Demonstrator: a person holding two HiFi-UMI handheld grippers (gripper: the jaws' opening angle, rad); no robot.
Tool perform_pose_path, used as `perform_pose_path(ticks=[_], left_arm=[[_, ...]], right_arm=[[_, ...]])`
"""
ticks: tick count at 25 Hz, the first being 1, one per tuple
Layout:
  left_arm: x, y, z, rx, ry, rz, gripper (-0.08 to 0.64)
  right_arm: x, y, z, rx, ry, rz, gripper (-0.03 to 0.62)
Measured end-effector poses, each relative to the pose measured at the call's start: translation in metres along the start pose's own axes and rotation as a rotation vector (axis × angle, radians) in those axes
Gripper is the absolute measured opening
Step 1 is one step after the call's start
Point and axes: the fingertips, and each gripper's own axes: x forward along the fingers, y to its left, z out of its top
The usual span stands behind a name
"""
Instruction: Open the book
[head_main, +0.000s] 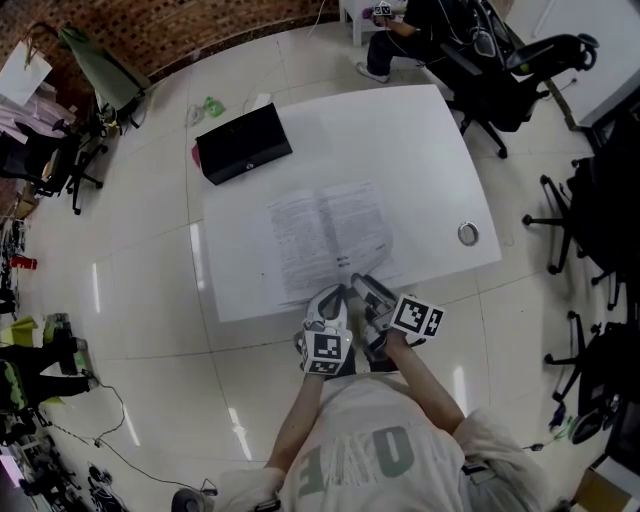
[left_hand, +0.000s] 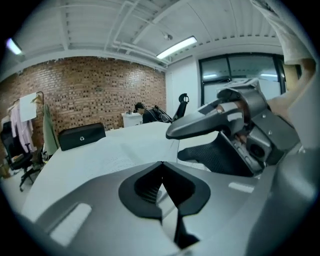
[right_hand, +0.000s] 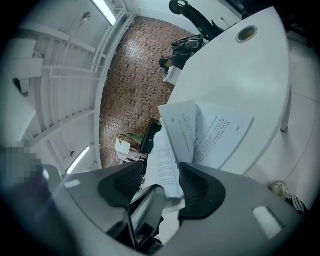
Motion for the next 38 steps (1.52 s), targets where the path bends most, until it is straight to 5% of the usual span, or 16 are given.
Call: perform_pose_path(ticks=[3, 7, 12, 16, 24, 32, 38], left_arm=[[0.014, -0.010, -0.010, 0.083, 0.092, -0.043, 0.018], [0.023, -0.017, -0.013, 0.144, 0.169, -0.071, 0.149], [0.031, -0.017, -0.011, 0.223, 0.224, 0.007, 0.048], [0.036, -0.021, -0.008, 0.224, 0.254, -0.008, 0.055], [0.042, -0.018, -0.020, 0.373, 0.382, 0.001, 0.090], [0.047, -0.010, -0.016, 0.213, 0.355, 0.028, 0.029], [0.039, 0.005, -0.008, -0.082, 0.217, 0.054, 0.026]], right_arm=[[0.002, 0.000, 0.001, 0.005, 0.018, 0.015, 0.225], [0.005, 0.003, 0.002, 0.009, 0.036, 0.036, 0.224], [0.005, 0.000, 0.005, 0.015, 0.058, 0.052, 0.224], [0.005, 0.001, 0.006, 0.028, 0.085, 0.079, 0.225], [0.008, 0.010, 0.009, 0.051, 0.169, 0.188, 0.224], [0.012, 0.016, 0.015, 0.043, 0.208, 0.222, 0.227], [0.005, 0.030, 0.022, -0.053, 0.222, 0.252, 0.229]])
